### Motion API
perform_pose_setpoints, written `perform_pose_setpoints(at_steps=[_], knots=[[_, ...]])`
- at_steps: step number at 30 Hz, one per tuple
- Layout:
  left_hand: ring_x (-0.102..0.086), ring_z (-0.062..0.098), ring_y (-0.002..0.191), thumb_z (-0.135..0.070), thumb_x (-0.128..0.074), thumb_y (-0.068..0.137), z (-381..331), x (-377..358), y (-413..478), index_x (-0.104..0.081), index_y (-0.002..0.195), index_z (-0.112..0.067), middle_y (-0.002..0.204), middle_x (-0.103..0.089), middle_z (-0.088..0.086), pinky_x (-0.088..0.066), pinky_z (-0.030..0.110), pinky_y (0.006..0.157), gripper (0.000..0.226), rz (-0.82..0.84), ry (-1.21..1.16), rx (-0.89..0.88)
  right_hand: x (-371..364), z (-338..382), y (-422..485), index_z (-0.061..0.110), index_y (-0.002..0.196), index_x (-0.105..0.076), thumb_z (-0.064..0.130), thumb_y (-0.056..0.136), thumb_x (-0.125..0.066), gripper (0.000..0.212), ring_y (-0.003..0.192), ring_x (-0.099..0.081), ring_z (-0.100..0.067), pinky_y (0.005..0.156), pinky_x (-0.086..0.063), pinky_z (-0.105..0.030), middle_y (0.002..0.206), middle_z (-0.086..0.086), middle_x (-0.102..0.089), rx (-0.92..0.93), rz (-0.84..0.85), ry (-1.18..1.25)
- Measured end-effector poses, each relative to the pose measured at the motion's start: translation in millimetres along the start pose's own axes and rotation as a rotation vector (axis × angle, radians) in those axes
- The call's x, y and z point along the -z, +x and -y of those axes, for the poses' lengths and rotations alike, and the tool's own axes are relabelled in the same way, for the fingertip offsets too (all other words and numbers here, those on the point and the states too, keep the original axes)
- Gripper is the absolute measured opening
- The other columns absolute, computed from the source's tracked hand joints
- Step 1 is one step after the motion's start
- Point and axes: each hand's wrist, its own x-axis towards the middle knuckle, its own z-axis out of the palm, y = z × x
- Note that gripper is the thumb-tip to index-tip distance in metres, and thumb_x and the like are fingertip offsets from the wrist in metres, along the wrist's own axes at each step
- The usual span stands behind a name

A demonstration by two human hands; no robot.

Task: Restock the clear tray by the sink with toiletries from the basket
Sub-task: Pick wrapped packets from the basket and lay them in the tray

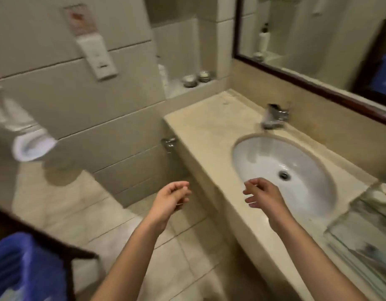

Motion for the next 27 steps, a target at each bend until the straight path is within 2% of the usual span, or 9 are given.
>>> perform_pose_setpoints(at_steps=[4, 6, 10, 14, 17, 19, 22, 27], knots=[[-0.054, 0.007, 0.063, -0.009, -0.052, 0.093, 29, 122, -57, -0.059, 0.101, -0.018, 0.081, -0.062, -0.003, -0.042, 0.018, 0.062, 0.013, -0.231, -0.095, 0.019, -129, 0, -27, 0.018, 0.074, -0.053, 0.013, 0.093, -0.054, 0.019, 0.046, -0.051, -0.009, 0.043, -0.040, -0.016, 0.073, -0.004, -0.058, 0.023, 0.267, -0.124], [-0.054, 0.006, 0.062, -0.008, -0.051, 0.093, 45, 173, -86, -0.059, 0.099, -0.019, 0.081, -0.062, -0.003, -0.041, 0.018, 0.060, 0.014, -0.338, -0.130, 0.044, -181, -1, -47, 0.016, 0.075, -0.053, 0.011, 0.093, -0.053, 0.019, 0.049, -0.050, -0.010, 0.039, -0.037, -0.011, 0.072, -0.004, -0.058, 0.047, 0.378, -0.171], [-0.053, 0.008, 0.057, -0.005, -0.049, 0.094, 87, 266, -162, -0.058, 0.100, -0.014, 0.077, -0.063, 0.001, -0.035, 0.019, 0.054, 0.014, -0.600, -0.280, 0.058, -276, -5, -99, 0.010, 0.086, -0.054, 0.010, 0.094, -0.052, 0.008, 0.054, -0.047, -0.015, 0.040, -0.037, -0.011, 0.074, -0.004, -0.058, 0.062, 0.640, -0.299], [-0.056, 0.002, 0.044, -0.004, -0.049, 0.094, 126, 319, -236, -0.058, 0.105, -0.010, 0.074, -0.060, 0.002, -0.040, 0.012, 0.044, 0.015, -0.818, -0.416, 0.098, -351, -12, -147, 0.015, 0.079, -0.055, 0.012, 0.093, -0.053, 0.015, 0.056, -0.049, -0.015, 0.049, -0.039, -0.018, 0.077, -0.006, -0.059, 0.087, 0.850, -0.405], [-0.059, 0.011, 0.061, -0.006, -0.051, 0.094, 154, 341, -283, -0.060, 0.095, -0.013, 0.081, -0.061, 0.005, -0.046, 0.017, 0.057, 0.011, -0.965, -0.514, 0.164, -397, -15, -174, 0.015, 0.080, -0.056, 0.013, 0.093, -0.053, 0.014, 0.057, -0.051, -0.015, 0.055, -0.039, -0.023, 0.076, -0.004, -0.060, 0.119, 0.988, -0.474], [-0.054, 0.014, 0.069, -0.008, -0.051, 0.094, 172, 351, -308, -0.060, 0.091, -0.017, 0.085, -0.062, 0.004, -0.043, 0.021, 0.066, 0.013, -1.059, -0.557, 0.203, -427, -19, -187, 0.013, 0.083, -0.057, 0.014, 0.094, -0.052, 0.012, 0.058, -0.051, -0.015, 0.056, -0.039, -0.024, 0.075, -0.003, -0.061, 0.126, 1.069, -0.511], [-0.053, 0.014, 0.070, -0.008, -0.050, 0.094, 194, 368, -327, -0.060, 0.094, -0.016, 0.083, -0.062, 0.004, -0.041, 0.023, 0.066, 0.013, -1.174, -0.623, 0.265, -467, -26, -197, 0.012, 0.082, -0.057, 0.012, 0.094, -0.052, 0.013, 0.057, -0.050, -0.015, 0.055, -0.038, -0.023, 0.073, -0.002, -0.059, 0.124, 1.145, -0.524], [-0.056, 0.015, 0.073, -0.010, -0.051, 0.094, 215, 411, -325, -0.062, 0.095, -0.016, 0.086, -0.065, 0.003, -0.042, 0.025, 0.067, 0.013, -1.276, -0.680, 0.334, -535, -39, -190, 0.014, 0.080, -0.058, 0.013, 0.093, -0.053, 0.014, 0.058, -0.052, -0.017, 0.052, -0.042, -0.019, 0.076, -0.004, -0.060, 0.096, 1.222, -0.579]])
